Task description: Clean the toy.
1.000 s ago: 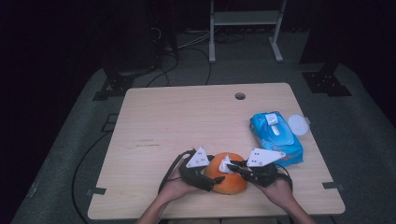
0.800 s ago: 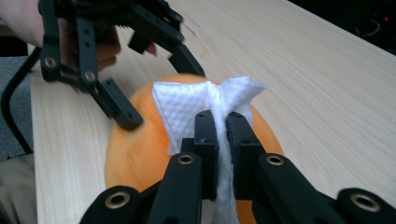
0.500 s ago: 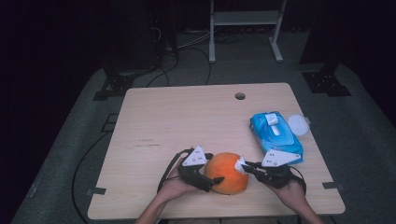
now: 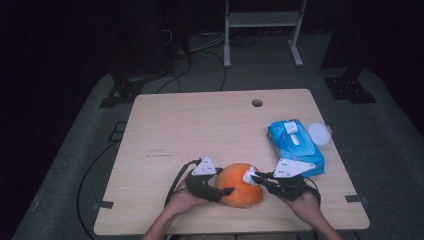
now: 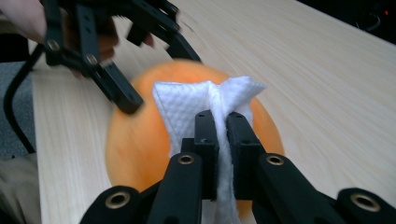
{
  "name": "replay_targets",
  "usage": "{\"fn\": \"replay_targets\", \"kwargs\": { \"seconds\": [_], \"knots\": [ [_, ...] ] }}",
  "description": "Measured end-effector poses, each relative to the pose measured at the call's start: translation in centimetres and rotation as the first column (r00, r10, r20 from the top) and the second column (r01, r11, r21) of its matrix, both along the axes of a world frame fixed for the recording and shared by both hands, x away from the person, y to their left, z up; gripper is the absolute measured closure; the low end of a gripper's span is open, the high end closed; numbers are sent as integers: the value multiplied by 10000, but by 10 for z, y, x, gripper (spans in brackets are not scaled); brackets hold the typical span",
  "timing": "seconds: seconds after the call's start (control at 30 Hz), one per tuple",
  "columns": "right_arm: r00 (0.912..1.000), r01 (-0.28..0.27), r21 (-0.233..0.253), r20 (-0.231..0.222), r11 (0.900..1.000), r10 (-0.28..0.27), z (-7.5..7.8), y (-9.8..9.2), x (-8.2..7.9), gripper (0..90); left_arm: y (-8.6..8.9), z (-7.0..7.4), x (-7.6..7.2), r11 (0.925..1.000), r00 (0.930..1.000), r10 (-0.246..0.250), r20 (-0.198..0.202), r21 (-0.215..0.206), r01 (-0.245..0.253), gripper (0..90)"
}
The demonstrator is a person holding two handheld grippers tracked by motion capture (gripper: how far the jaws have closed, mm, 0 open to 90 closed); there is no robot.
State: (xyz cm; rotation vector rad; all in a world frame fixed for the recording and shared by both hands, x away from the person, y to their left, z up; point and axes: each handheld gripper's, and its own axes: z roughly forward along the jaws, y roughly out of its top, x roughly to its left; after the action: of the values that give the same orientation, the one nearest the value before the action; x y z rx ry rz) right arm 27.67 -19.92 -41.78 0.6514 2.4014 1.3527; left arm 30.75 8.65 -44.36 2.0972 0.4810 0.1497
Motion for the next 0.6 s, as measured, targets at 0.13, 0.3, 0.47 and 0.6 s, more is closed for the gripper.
{"fn": "replay_targets", "kwargs": {
  "seconds": [0.13, 0.3, 0.47, 0.6],
  "knots": [
    [9997, 232, -43, -100, 9997, -232, -4, -8, -3, 832, -7, 11, -3, 9997, 9992, -203, 338, -160, 209, 135],
    [9997, -110, 43, 223, 9999, 109, 5, 9, -1, 832, -23, 19, -9, 9994, 9932, -323, 1120, 154, 308, 143],
    [9997, -17, -26, 240, 10000, 18, 5, 10, 4, 832, -10, 11, -1, 9998, 9982, 154, 576, -104, -148, 235],
    [9998, 200, -93, -92, 9998, -201, -6, -4, 2, 831, 4, 6, 7, 9973, 9982, 601, -7, -434, -600, 239]
  ]
}}
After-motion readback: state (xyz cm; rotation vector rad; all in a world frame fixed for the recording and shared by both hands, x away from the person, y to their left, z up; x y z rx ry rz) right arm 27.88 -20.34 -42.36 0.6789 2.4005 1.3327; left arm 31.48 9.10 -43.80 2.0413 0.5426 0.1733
